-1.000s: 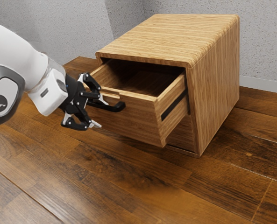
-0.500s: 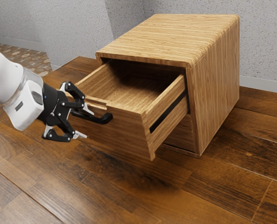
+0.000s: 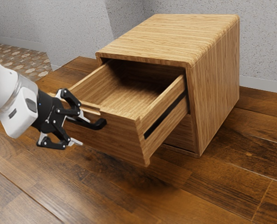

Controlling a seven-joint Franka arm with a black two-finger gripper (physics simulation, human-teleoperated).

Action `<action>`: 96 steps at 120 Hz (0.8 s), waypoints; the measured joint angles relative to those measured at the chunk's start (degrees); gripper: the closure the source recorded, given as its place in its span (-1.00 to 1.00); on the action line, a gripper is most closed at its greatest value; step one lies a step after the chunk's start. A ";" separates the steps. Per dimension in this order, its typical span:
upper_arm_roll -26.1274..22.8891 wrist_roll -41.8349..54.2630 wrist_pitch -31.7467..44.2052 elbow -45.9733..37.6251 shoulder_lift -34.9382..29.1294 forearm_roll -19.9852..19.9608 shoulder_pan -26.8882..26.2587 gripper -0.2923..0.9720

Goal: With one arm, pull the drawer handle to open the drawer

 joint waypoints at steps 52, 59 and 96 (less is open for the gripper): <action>-1.23 -0.59 -1.17 -2.11 -3.17 0.19 1.23 -0.07; -1.23 -0.63 -1.36 -2.10 -3.18 0.18 1.24 -0.18; -11.46 -9.37 -17.56 27.61 4.34 3.85 -8.68 -0.46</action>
